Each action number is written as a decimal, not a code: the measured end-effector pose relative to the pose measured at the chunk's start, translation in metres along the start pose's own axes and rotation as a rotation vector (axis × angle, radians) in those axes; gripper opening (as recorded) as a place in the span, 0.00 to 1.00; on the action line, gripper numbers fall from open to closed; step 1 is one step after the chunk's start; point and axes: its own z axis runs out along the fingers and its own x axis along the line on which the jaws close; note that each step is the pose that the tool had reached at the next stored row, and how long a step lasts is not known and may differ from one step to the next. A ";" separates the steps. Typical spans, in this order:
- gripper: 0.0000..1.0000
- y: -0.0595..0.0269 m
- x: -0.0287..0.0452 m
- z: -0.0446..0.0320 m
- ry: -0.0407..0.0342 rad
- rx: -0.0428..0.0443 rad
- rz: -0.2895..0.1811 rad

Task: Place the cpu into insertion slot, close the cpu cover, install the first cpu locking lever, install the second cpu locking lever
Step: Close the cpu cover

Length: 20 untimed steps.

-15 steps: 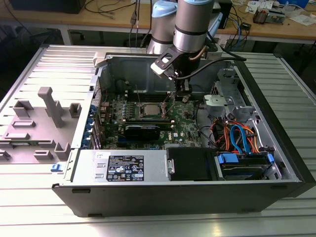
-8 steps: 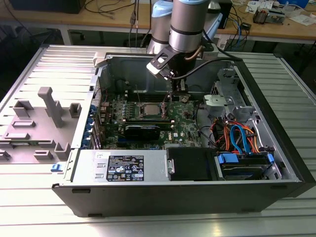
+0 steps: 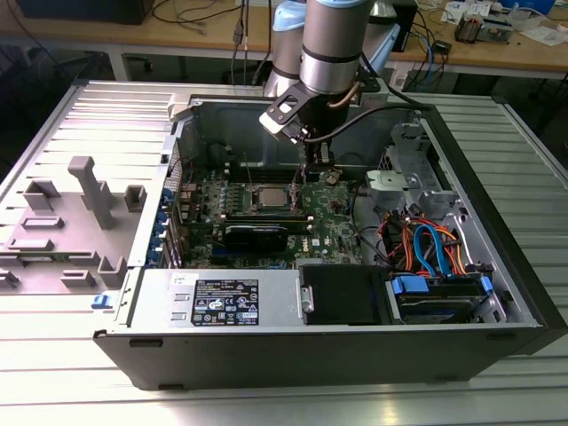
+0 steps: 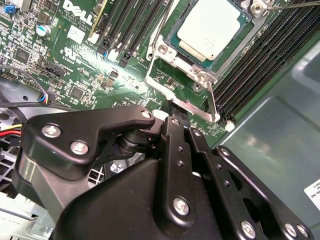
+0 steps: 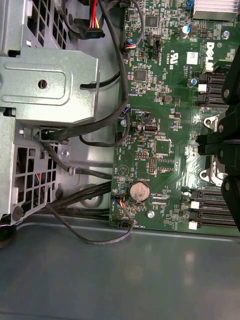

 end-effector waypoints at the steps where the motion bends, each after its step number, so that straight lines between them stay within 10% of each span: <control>1: 0.11 0.0000 0.0000 0.0000 0.0000 0.0000 0.000; 20: 0.11 -0.0036 0.0002 0.0007 0.0000 0.0000 0.000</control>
